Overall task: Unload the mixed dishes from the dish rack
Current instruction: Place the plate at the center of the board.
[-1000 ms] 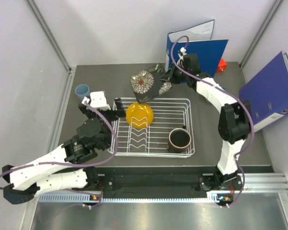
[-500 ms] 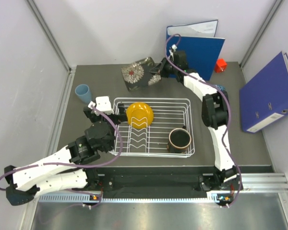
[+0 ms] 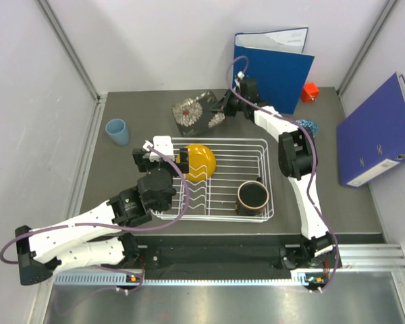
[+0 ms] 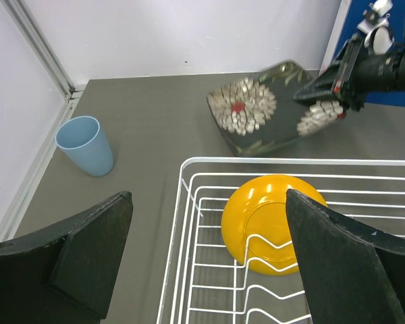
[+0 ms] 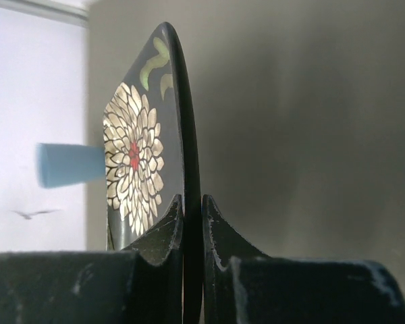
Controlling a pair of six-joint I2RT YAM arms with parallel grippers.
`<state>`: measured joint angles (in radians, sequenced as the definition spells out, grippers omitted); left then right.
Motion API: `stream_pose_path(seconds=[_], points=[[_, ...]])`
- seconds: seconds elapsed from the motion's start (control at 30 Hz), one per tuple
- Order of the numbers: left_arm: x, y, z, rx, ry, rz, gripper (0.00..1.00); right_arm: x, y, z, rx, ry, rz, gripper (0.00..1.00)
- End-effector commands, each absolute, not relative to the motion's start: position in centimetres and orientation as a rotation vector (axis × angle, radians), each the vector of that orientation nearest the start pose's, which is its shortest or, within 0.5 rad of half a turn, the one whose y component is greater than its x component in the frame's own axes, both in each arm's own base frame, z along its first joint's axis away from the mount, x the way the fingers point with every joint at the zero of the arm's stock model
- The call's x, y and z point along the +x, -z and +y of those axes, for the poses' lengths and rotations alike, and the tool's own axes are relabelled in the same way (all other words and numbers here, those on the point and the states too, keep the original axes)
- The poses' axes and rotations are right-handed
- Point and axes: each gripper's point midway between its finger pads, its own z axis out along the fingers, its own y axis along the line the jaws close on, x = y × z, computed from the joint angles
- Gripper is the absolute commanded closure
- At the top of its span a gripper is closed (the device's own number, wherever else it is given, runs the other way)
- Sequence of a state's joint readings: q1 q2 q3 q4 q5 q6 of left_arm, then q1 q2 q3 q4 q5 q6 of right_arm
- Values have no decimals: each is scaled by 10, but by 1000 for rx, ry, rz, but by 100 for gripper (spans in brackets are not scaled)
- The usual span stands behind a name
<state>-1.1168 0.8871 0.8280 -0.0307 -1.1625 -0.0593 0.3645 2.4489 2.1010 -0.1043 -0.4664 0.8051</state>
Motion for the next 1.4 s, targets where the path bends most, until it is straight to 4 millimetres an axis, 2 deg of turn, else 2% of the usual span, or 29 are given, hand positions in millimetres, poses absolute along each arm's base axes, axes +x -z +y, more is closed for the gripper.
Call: stream_pose_path(seconds=[0.0, 0.3, 0.47, 0.67, 0.7, 0.83, 0.97, 1.17, 1.23, 1.33, 1.37], points=[[254, -305, -156, -23, -23, 1609, 1, 573, -187, 341, 54, -1228, 2046, 100], [256, -300, -158, -12, -16, 1617, 1, 572, -145, 339, 81, -1193, 2130, 100], [257, -300, -159, -10, -13, 1619, 1, 566, -130, 337, 106, -1182, 2184, 100], [257, -300, -162, -8, 4, 1621, 1, 561, -111, 323, 152, -1068, 2273, 82], [257, -299, -162, -10, 5, 1622, 1, 561, -114, 321, 142, -1043, 2278, 80], [256, -298, -164, -3, 14, 1627, 1, 553, -99, 306, 174, -924, 2367, 77], [256, -296, -166, 5, 28, 1631, 1, 549, -87, 287, 198, -782, 2418, 68], [255, -294, -166, 17, 30, 1636, 1, 535, -85, 252, 216, -562, 2447, 50], [255, -294, -166, 20, 34, 1638, 1, 533, -88, 244, 225, -517, 2437, 47], [254, -293, -167, 25, 36, 1642, 1, 526, -100, 237, 214, -497, 2420, 44], [254, -294, -166, 22, 37, 1641, 1, 520, -109, 234, 210, -495, 2407, 43]])
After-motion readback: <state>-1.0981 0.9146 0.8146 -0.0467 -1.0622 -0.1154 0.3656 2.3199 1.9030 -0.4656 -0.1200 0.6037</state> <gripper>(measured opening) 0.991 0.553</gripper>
